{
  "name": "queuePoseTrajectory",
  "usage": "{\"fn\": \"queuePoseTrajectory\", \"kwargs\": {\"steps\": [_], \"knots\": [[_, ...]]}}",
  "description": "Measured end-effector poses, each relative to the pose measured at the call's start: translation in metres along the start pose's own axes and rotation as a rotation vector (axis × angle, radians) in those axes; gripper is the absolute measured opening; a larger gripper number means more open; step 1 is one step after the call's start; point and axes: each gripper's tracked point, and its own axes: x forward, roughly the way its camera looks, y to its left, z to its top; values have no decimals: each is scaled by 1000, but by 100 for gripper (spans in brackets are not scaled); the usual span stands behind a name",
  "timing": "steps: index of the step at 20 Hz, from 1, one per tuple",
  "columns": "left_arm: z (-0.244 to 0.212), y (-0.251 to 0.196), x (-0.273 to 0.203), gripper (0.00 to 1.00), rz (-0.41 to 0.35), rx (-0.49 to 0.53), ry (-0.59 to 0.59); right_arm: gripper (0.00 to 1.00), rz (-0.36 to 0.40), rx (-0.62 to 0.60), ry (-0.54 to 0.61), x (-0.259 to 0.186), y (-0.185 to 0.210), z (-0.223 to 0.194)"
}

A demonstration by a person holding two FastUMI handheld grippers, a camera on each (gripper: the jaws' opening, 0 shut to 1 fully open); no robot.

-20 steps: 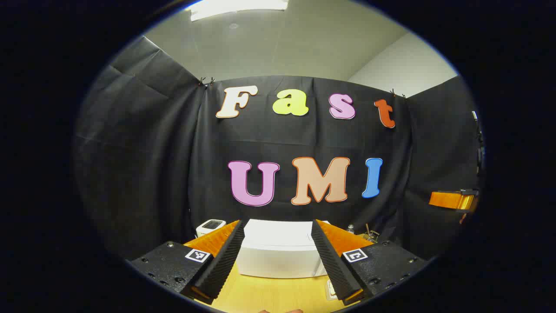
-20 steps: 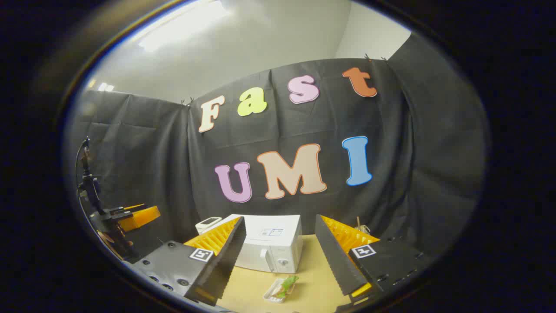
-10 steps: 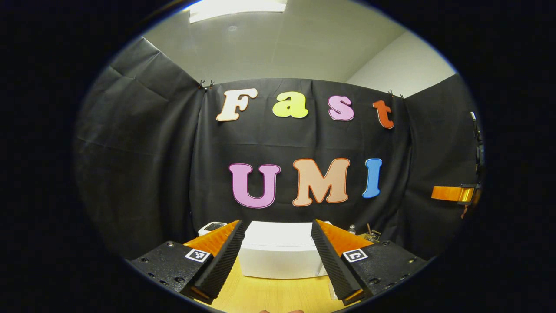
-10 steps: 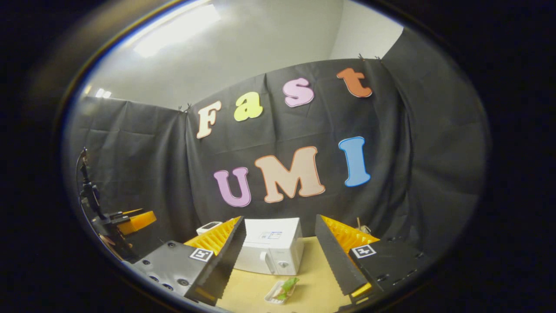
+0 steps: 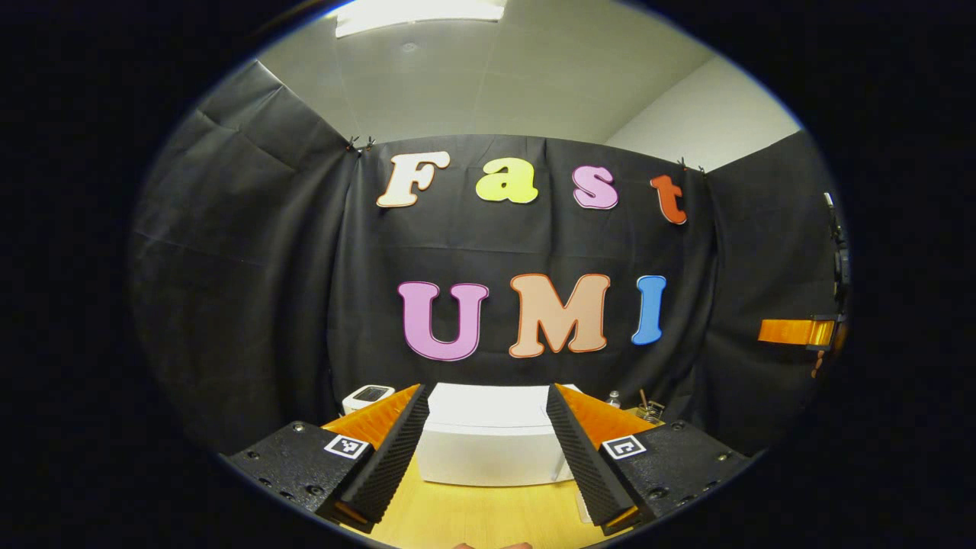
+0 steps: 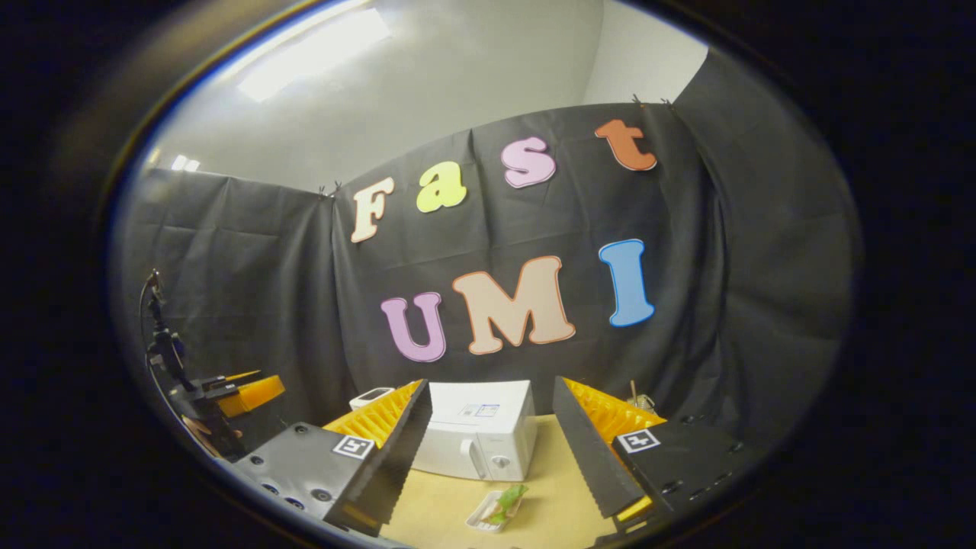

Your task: Open the microwave oven with the left hand, put the food in, and close the microwave oven.

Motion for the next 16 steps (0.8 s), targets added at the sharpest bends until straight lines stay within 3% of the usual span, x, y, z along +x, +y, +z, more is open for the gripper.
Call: {"fn": "queuePoseTrajectory", "kwargs": {"steps": [3, 8, 13, 14, 16], "knots": [[-17, -16, 1, 95, -65, -33, -33, 99, 1, 4, 13, 1, -1, -5], [-60, -19, 6, 96, -62, -23, -51, 99, -38, -8, -17, 3, -9, -2], [-114, -33, 19, 95, -71, -17, -43, 99, -30, -7, -20, 7, -5, -2], [-125, -38, 23, 95, -75, -11, -49, 91, -37, -7, -19, 8, -7, -2], [-151, -56, 31, 95, -110, -9, -31, 91, -33, 2, -13, 11, -4, -4]]}}
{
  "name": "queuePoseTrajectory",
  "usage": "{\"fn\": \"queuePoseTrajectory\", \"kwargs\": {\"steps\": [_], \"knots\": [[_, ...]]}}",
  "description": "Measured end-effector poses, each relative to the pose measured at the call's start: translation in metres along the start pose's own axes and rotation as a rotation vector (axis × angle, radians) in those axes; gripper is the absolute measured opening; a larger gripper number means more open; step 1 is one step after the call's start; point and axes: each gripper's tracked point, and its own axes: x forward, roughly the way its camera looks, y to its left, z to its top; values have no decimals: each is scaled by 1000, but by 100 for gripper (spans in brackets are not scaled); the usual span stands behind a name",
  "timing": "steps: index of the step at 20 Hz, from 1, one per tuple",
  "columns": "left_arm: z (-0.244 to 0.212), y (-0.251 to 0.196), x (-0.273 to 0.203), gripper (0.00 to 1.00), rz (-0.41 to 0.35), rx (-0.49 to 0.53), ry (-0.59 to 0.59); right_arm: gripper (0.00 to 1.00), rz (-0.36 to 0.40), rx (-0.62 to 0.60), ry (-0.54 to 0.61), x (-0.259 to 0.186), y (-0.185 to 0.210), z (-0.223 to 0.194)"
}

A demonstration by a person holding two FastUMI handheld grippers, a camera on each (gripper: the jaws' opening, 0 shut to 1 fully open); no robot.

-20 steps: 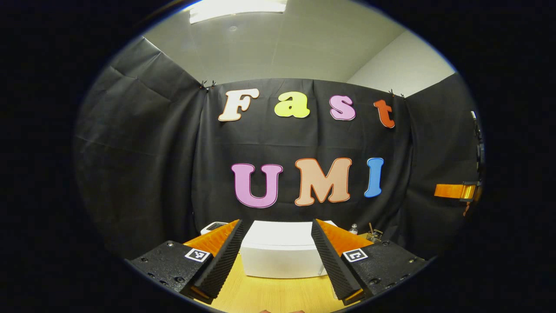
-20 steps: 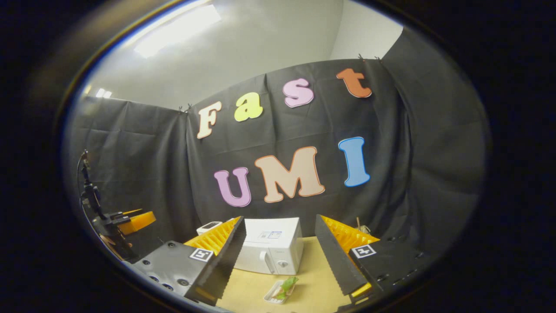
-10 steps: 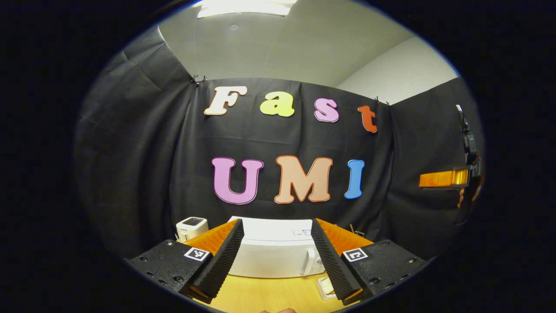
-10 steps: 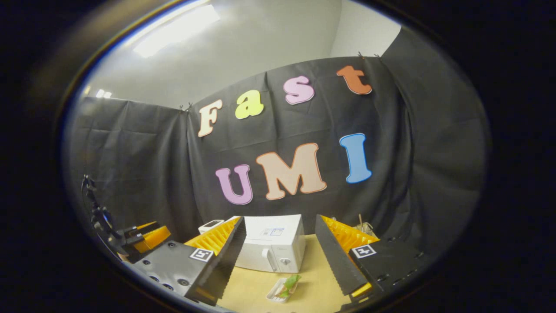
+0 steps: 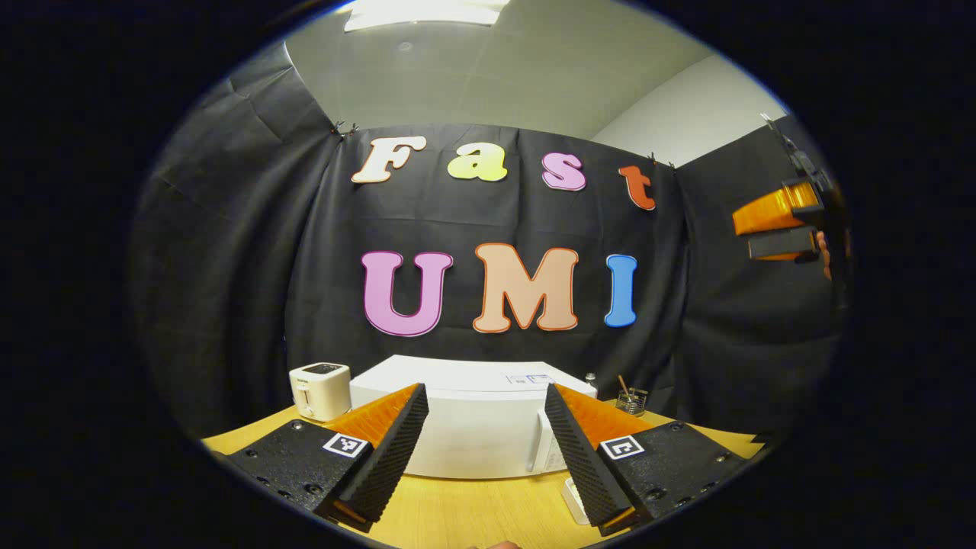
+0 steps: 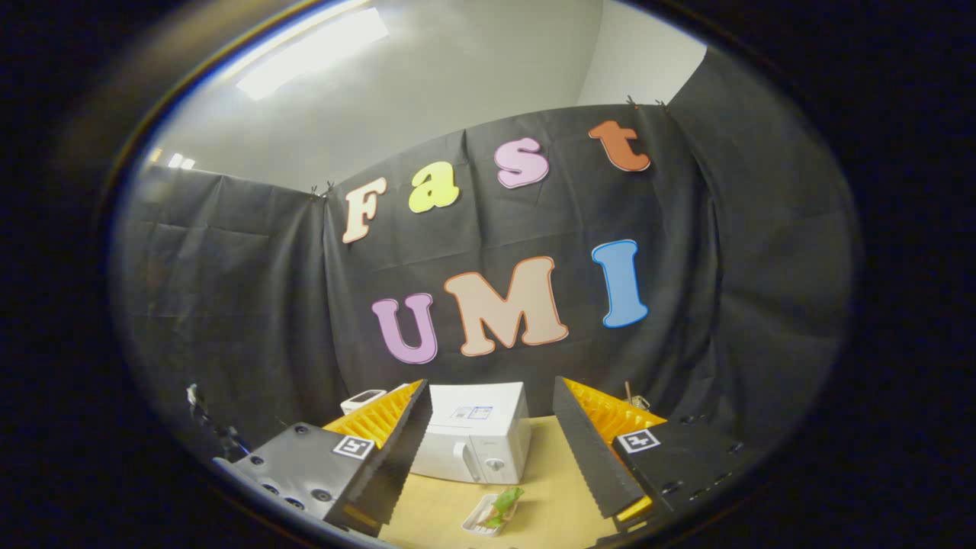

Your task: Open the microwave oven with the left hand, put the food in, and close the microwave oven.

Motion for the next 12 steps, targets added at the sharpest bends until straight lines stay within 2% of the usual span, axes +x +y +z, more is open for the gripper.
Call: {"fn": "queuePoseTrajectory", "kwargs": {"steps": [1, 2, 3, 5, 6, 7, 10, 12], "knots": [[-17, -8, 5, 95, -14, -7, 17, 99, -4, 0, 2, 1, -1, 0], [-28, -13, 11, 95, -16, -27, 23, 99, -10, -6, -3, 1, -4, 0], [-38, -19, 18, 95, -22, -50, 26, 91, -14, -19, -12, 2, -5, 2], [-59, -33, 31, 95, -38, -75, 30, 91, -22, -46, -23, 2, -7, 2], [-72, -35, 38, 95, -27, -68, 46, 99, -23, -48, -23, 2, -7, 1], [-88, -35, 47, 95, -15, -66, 73, 91, -18, -43, -18, 1, -7, 0], [-129, -59, 67, 95, -64, -63, 164, 91, -6, -29, -13, -4, -7, -1], [-154, -59, 79, 96, -56, -40, 219, 91, -14, -32, -20, -7, -12, 1]]}}
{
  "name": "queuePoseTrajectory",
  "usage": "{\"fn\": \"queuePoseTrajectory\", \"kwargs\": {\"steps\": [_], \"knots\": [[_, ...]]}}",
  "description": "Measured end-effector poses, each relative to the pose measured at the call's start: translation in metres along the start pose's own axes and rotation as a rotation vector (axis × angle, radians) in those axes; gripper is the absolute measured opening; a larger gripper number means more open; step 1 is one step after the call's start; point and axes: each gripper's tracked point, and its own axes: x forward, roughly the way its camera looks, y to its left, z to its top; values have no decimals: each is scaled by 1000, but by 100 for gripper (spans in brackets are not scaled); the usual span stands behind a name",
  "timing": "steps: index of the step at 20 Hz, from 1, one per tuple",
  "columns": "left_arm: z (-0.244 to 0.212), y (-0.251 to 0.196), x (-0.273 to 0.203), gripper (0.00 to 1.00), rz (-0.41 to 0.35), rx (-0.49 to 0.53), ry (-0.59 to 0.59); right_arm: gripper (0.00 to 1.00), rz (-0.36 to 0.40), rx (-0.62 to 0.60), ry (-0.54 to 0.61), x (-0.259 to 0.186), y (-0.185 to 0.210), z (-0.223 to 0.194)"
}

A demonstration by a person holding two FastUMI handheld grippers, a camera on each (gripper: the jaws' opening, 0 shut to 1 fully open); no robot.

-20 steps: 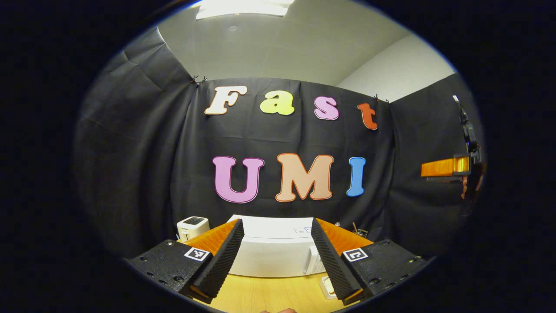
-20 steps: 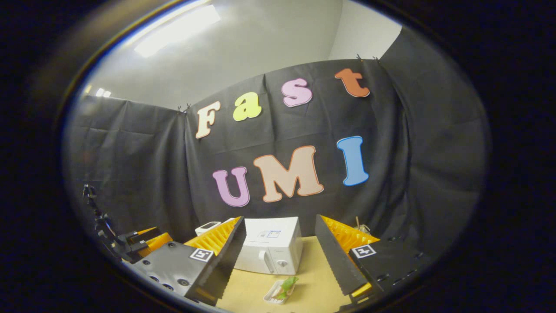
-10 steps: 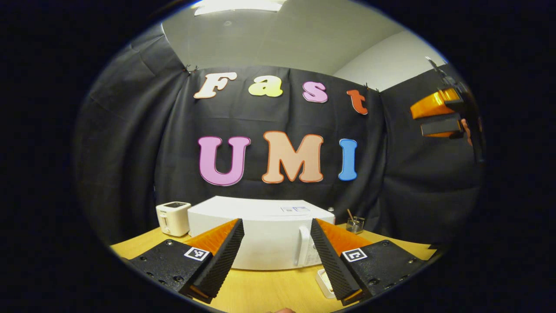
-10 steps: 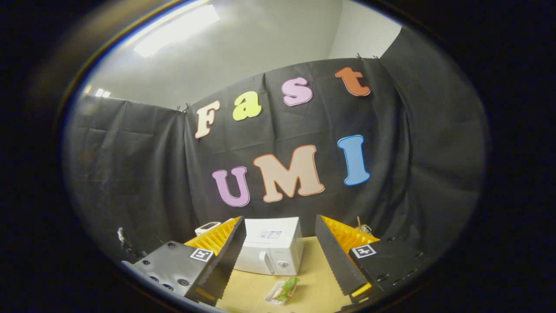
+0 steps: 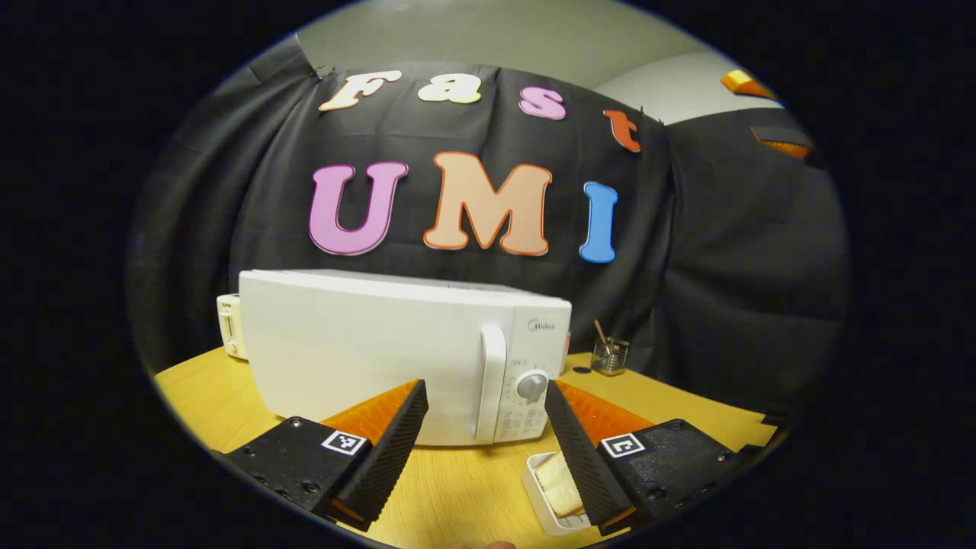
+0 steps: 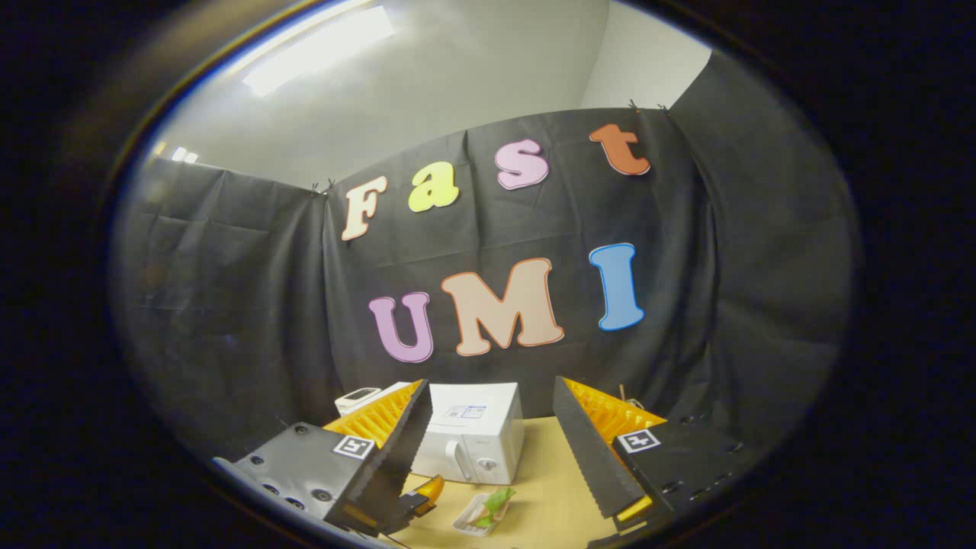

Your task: Open the microwave oven with the left hand, put the food in, and close the microwave oven.

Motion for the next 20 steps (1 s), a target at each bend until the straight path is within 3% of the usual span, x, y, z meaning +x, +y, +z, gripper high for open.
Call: {"fn": "queuePoseTrajectory", "kwargs": {"steps": [7, 8, 10, 11, 13, 16, 20], "knots": [[-35, 12, 52, 94, 52, 2, 81, 91, 12, -2, 2, -5, -2, -7], [-41, 15, 60, 93, 61, 17, 97, 99, 9, -1, 3, -4, -4, -8], [-47, 12, 70, 91, 48, 37, 121, 98, 8, 9, 4, -3, -6, -10], [-47, 11, 73, 88, 48, 44, 118, 91, 7, 10, 6, -2, -8, -11], [-46, 12, 80, 84, 61, 57, 107, 91, -1, 6, 15, -1, -12, -17], [-53, 11, 87, 68, 68, 71, 129, 92, 23, 40, 44, -3, -9, -27], [-61, 6, 93, 39, 80, 54, 151, 91, 47, 59, 60, -5, -11, -33]]}}
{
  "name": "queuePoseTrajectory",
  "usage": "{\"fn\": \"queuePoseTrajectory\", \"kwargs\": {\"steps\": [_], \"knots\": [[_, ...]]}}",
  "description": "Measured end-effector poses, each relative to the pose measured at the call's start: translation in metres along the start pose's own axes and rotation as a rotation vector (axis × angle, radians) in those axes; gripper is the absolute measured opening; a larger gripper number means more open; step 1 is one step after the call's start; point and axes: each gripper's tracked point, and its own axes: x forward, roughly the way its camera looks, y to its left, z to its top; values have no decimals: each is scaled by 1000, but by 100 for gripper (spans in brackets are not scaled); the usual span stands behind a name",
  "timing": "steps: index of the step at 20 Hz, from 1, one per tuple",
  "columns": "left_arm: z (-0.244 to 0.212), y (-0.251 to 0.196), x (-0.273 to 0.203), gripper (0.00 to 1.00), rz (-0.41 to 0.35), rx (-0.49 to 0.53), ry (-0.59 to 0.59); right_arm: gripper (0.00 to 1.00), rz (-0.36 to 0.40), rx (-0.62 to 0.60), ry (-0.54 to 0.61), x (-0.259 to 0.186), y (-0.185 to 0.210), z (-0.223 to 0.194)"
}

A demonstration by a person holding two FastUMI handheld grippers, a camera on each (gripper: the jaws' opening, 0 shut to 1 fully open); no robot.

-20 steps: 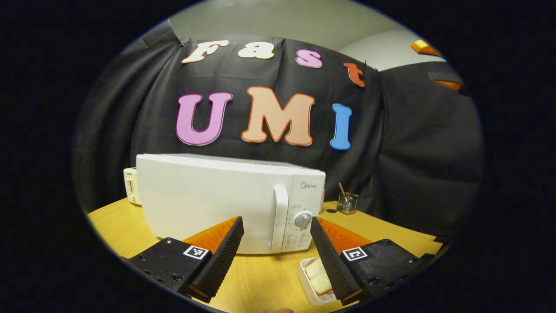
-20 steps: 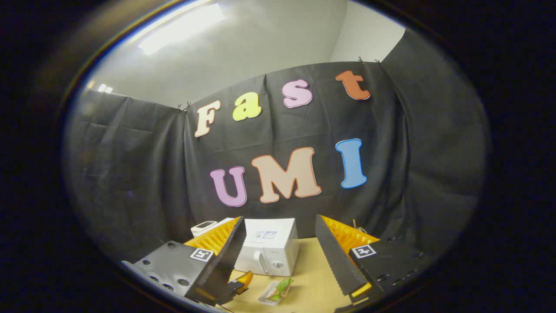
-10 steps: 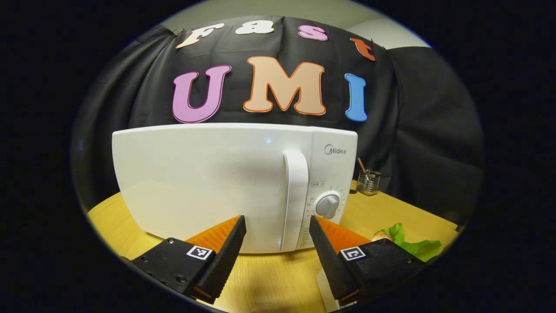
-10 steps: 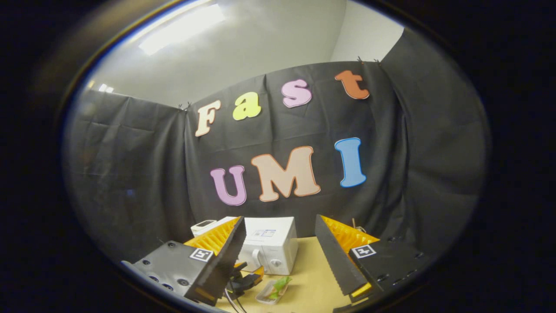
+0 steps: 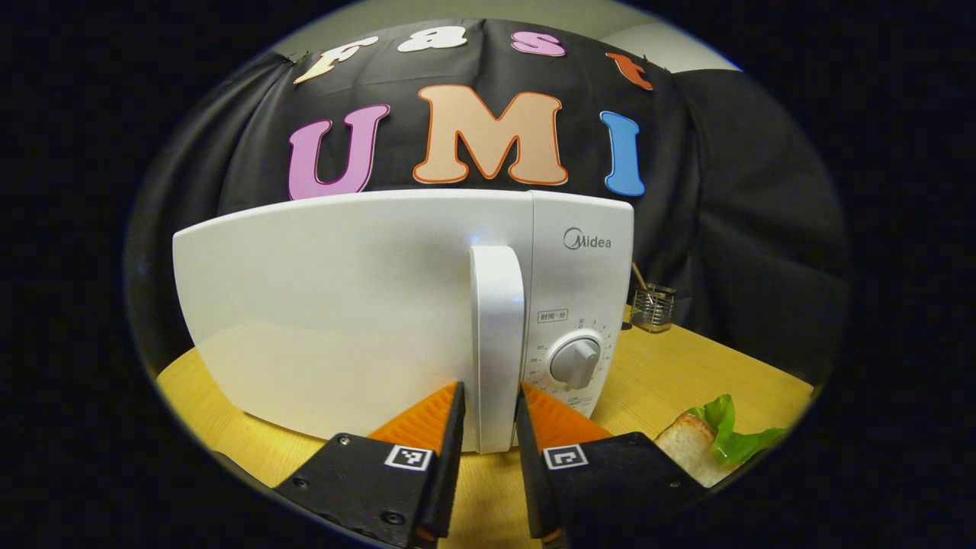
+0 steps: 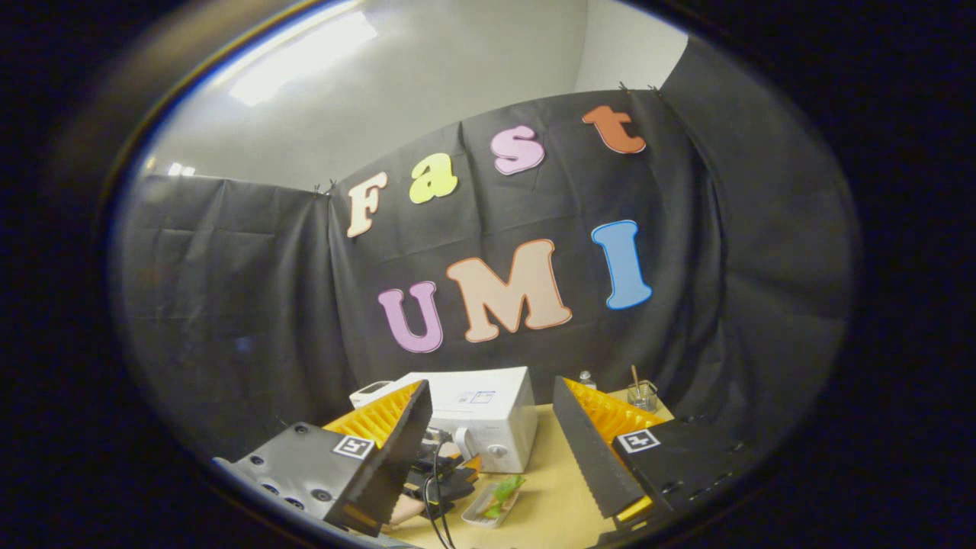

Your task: Open the microwave oven with the left hand, put the food in, and close the microwave oven.

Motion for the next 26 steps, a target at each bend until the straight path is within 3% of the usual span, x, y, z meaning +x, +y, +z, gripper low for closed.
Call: {"fn": "queuePoseTrajectory", "kwargs": {"steps": [1, 2, 3, 4, 5, 7, 8, 11, 12, 13, 20, 22, 24, 25, 26], "knots": [[-1, -2, 1, 33, 9, 2, 7, 91, 0, -8, 7, 0, -1, -2], [-1, -1, 1, 31, 22, 5, 7, 99, -4, -15, 10, 0, -2, -4], [0, -1, 0, 29, 33, 8, 5, 91, -8, -16, 10, -1, -5, -4], [1, 0, 1, 29, 38, 5, 3, 91, -10, -15, 8, -2, -5, -4], [2, 1, 1, 26, 39, -13, -6, 99, -9, -10, 4, -3, -6, -3], [2, 0, 1, 22, 44, -24, -13, 99, -7, -6, -3, -4, -7, -2], [0, 1, 1, 22, 48, -14, -4, 91, -9, -7, -2, -4, -9, -4], [0, 2, 0, 17, 41, 9, 5, 99, -12, -8, -1, -3, -11, -8], [0, 3, 0, 12, 34, 7, 12, 91, -14, -9, -8, -3, -11, -7], [0, 3, -2, 10, 28, -2, 6, 91, -14, -7, -13, -1, -11, -8], [-1, 2, -2, 9, 17, -52, -24, 91, 0, -5, 26, 12, -6, -31], [-7, 2, -28, 9, 8, -55, -37, 91, -6, -8, 42, 12, -9, -43], [-10, 1, -71, 8, -60, -22, -62, 91, 4, -3, 68, 14, -8, -60], [-14, 5, -87, 8, -95, -26, -76, 99, 17, 1, 76, 13, -6, -68], [-18, 10, -102, 8, -123, -35, -69, 99, 29, 6, 81, 13, -4, -76]]}}
